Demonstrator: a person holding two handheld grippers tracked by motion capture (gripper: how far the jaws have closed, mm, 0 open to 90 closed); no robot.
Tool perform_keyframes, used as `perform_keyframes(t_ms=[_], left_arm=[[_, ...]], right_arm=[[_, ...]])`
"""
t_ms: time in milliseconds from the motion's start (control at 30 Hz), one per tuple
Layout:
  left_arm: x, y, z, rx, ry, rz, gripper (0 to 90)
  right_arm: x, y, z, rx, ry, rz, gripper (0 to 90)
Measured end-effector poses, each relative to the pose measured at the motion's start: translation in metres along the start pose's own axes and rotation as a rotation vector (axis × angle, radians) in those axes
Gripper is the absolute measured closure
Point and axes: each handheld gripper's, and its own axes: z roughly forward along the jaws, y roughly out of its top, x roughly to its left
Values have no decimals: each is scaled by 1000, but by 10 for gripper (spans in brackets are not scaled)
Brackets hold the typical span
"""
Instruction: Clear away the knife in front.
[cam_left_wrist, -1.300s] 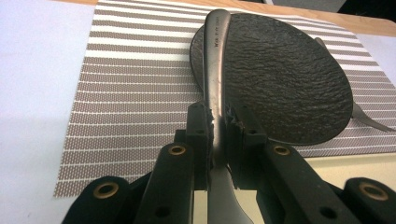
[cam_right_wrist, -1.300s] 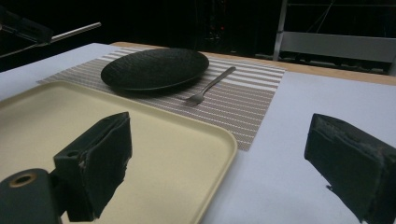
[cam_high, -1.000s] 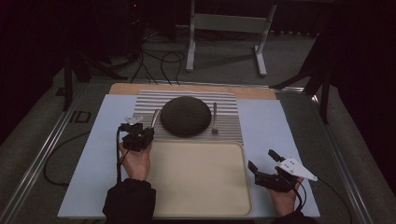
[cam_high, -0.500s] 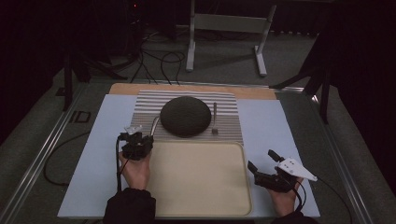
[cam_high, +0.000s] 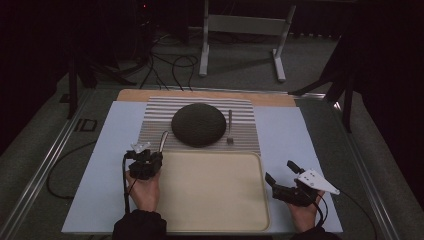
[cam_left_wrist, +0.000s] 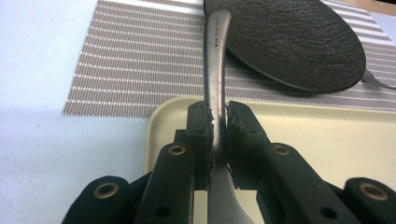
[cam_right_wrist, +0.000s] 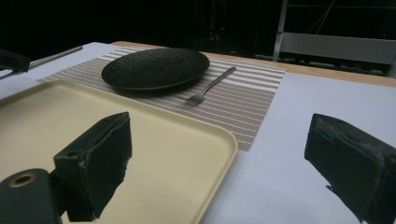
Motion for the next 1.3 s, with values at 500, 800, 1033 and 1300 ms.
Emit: perform_keyframes(t_ms=[500,800,1033,1300], left_arm=[[2,-16,-2,26,3,-26,805],[7,-32,-8,41,30,-34,805],[4,-45,-10,48,52,-36,804],[3,-53,-9,72,52,-37,804]], right_arm=[[0,0,1,5,-1,1,75],[-1,0,1,4,-2,3,75],[-1,0,1,4,-1,1,75],[0,0,1,3,0,1,75]])
